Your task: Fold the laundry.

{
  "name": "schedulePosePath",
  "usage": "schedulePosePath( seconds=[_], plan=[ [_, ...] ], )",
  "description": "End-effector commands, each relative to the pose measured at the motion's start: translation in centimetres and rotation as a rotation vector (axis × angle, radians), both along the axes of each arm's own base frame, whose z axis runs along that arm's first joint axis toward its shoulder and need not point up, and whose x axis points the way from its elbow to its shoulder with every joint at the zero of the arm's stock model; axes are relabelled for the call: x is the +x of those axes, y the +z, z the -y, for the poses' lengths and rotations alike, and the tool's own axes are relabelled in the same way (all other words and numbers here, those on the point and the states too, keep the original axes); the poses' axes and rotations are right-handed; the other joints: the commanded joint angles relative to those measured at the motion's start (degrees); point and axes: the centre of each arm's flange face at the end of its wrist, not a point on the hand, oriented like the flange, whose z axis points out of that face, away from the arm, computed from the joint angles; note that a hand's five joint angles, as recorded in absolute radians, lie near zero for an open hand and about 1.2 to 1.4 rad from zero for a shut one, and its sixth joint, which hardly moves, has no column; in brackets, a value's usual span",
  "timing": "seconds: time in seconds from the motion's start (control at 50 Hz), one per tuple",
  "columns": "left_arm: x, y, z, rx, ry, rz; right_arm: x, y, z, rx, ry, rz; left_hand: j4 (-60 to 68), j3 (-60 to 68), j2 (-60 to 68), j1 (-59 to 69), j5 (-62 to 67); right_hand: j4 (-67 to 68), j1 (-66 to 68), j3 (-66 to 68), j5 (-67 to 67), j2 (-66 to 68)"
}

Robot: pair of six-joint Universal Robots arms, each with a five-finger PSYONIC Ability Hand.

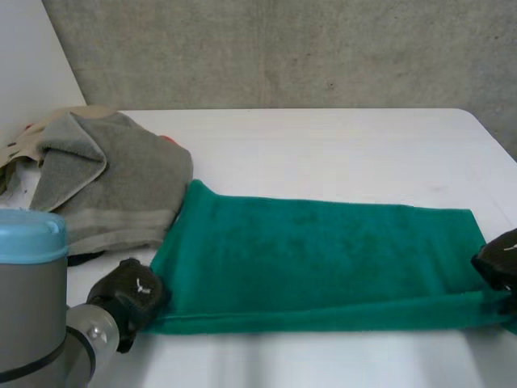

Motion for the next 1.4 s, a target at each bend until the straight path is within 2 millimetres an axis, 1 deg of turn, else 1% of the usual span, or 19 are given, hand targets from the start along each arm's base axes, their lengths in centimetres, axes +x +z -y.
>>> schedulePosePath(
  seconds=[0.02, 0.18, 0.2, 0.4, 0.42, 0.44, 0.46, 0.48, 0.52, 0.6, 0.66, 0.76, 0.82, 0.96, 1.14, 1.22, 1.3, 1.38, 1.4],
  plan=[
    [-4.3, 1.6, 5.3, -0.213, 0.001, -0.214, 1.3, -2.6, 4.6, -0.178, 0.023, 0.060, 11.26, 11.77, 11.52, 15.65, 13.71, 11.74, 23.38, 12.28, 13.44, 12.88],
    [-9.9, 0.5, 11.6, -0.395, -0.046, -0.340, 3.0, -3.5, 9.5, -0.407, -0.004, 0.041, 11.26, 11.77, 11.52, 15.65, 13.71, 11.74, 23.38, 12.28, 13.44, 12.88],
    [-10.2, 0.3, 12.0, -0.400, -0.045, -0.342, 3.0, -4.0, 10.8, -0.449, -0.018, 0.027, 11.26, 11.77, 11.52, 15.65, 13.71, 11.74, 23.38, 12.28, 13.44, 12.88],
    [-13.1, -2.0, 17.0, -0.547, -0.100, -0.268, 4.6, -6.1, 15.0, -0.537, 0.013, 0.031, 11.26, 11.77, 11.52, 15.65, 13.71, 11.74, 23.38, 12.28, 13.44, 12.88],
    [-13.2, -2.0, 17.1, -0.557, -0.101, -0.270, 4.9, -6.3, 15.3, -0.541, 0.015, 0.034, 11.26, 11.77, 11.52, 15.65, 13.71, 2.81, 14.45, 3.35, 4.51, 3.95],
    [-13.4, -2.0, 17.5, -0.587, -0.103, -0.277, 5.0, -6.4, 15.4, -0.542, 0.013, 0.036, -12.04, -11.52, -11.78, -7.65, -9.58, -10.77, 0.87, -10.23, -9.07, -9.63],
    [-13.4, -1.9, 17.6, -0.600, -0.103, -0.284, 5.1, -6.3, 15.5, -0.546, 0.011, 0.041, -29.75, -29.24, -29.49, -25.36, -27.30, -31.39, -19.75, -30.85, -29.69, -30.25],
    [-13.6, -1.6, 17.8, -0.637, -0.102, -0.303, 5.2, -6.1, 15.7, -0.556, 0.002, 0.048, -58.74, -58.23, -58.48, -54.35, -56.29, -58.26, -46.62, -57.72, -56.56, -57.12],
    [-13.7, -1.0, 18.1, -0.673, -0.096, -0.328, 5.3, -5.5, 15.8, -0.572, -0.013, 0.058, -55.31, -54.80, -55.05, -50.92, -52.86, -58.26, -46.62, -57.72, -56.56, -57.12],
    [-13.7, 0.5, 17.6, -0.719, -0.092, -0.366, 5.0, -3.9, 15.6, -0.607, -0.073, 0.135, -58.74, -58.23, -58.48, -54.35, -56.29, -58.26, -46.62, -57.72, -56.56, -57.12],
    [-13.2, 1.2, 16.7, -0.713, -0.091, -0.379, 4.6, -1.5, 14.6, -0.633, -0.110, 0.205, -58.74, -58.23, -58.48, -54.35, -56.29, -58.26, -46.62, -57.72, -56.56, -57.12],
    [-12.0, 2.3, 15.0, -0.682, -0.074, -0.410, 3.9, 1.3, 12.1, -0.611, -0.134, 0.270, -58.74, -58.23, -58.48, -54.35, -56.29, -58.26, -46.62, -57.72, -56.56, -57.12],
    [-11.1, 3.0, 13.6, -0.645, -0.059, -0.459, 2.0, 1.8, 10.4, -0.534, -0.166, 0.273, -58.74, -58.23, -58.48, -54.35, -56.29, -58.26, -46.62, -57.72, -56.56, -57.12],
    [-9.5, 3.6, 11.0, -0.560, -0.019, -0.565, -1.6, -0.6, 7.5, -0.301, -0.239, 0.307, -58.74, -58.23, -58.48, -54.35, -56.29, -49.27, -37.63, -48.73, -47.57, -48.13],
    [-8.9, 2.7, 9.6, -0.507, -0.012, -0.577, -3.2, -4.9, 8.1, -0.275, -0.200, 0.375, -58.74, -58.23, -58.48, -54.35, -56.29, -45.57, -33.93, -45.03, -43.87, -44.43],
    [-9.1, 2.6, 9.3, -0.500, -0.019, -0.578, -3.4, -7.1, 9.1, -0.265, -0.192, 0.386, -58.74, -58.23, -58.48, -54.35, -56.29, -34.82, -23.17, -34.28, -33.12, -33.68],
    [-9.2, 2.5, 9.2, -0.499, -0.020, -0.580, -3.5, -7.2, 9.6, -0.279, -0.186, 0.376, -58.74, -58.23, -58.48, -54.35, -56.29, 9.00, 20.64, 9.54, 10.70, 10.14],
    [-9.0, 2.8, 9.1, -0.503, -0.018, -0.581, -4.8, -6.5, 10.6, -0.344, -0.222, 0.325, -58.74, -58.23, -58.48, -54.35, -56.29, 11.74, 23.38, 12.28, 13.44, 12.88],
    [-8.9, 3.3, 8.9, -0.512, -0.019, -0.587, -6.1, -6.1, 11.2, -0.387, -0.255, 0.292, -58.74, -58.23, -58.48, -54.35, -56.29, 11.74, 23.38, 12.28, 13.44, 12.88]
  ],
)
